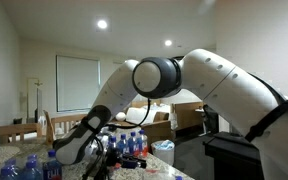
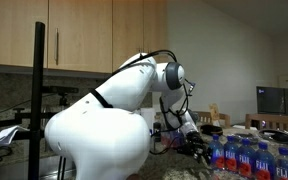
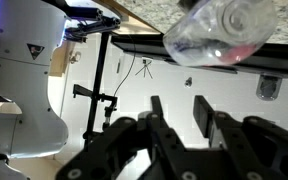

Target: Pick up the bottles laying on the table and put them upright on the left and right side of the table

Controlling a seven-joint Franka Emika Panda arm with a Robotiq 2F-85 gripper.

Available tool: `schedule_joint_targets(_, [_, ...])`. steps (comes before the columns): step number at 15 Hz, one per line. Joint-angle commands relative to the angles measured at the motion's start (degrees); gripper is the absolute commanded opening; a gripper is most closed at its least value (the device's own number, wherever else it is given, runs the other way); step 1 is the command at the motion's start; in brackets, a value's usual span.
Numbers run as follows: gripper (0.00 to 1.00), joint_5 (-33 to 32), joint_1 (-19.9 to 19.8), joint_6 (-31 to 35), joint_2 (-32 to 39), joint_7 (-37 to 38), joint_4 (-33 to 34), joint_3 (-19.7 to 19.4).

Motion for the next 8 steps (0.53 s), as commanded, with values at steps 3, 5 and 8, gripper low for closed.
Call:
schedule_joint_targets(3, [0.56,1.66,-0.44,1.42,-1.28,-1.4,0.47,1.56])
schedule_joint_targets(5, [0.68,2.78,-1.25,5.94,-3.68,-3.56,-1.49,3.21])
schedule_joint_targets(8, [0.88,4.43,-1.98,12.39,-7.4,-5.78,-4.8,4.2])
